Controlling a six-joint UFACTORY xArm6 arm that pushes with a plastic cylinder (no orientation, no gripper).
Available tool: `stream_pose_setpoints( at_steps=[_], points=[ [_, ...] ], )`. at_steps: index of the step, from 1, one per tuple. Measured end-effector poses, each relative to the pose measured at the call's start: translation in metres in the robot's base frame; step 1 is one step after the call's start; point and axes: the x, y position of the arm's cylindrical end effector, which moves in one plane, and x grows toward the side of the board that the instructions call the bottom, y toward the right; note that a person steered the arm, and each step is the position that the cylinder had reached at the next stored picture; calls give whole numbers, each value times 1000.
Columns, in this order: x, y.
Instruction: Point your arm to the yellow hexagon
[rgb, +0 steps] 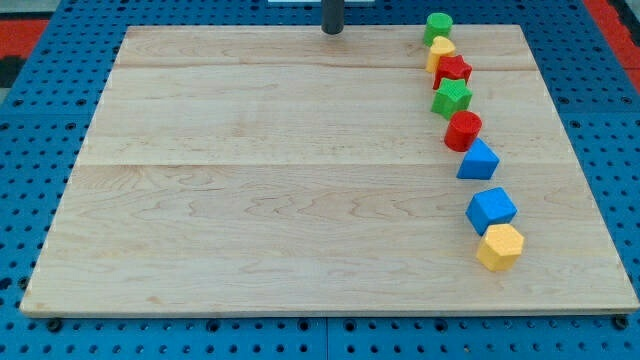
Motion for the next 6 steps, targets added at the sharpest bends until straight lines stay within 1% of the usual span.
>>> stream_pose_setpoints(
  at_steps=[1,2,3,5,6],
  points=[
    [0,28],
    [13,34],
    [136,29],
    [419,37],
    [425,80]
  ],
)
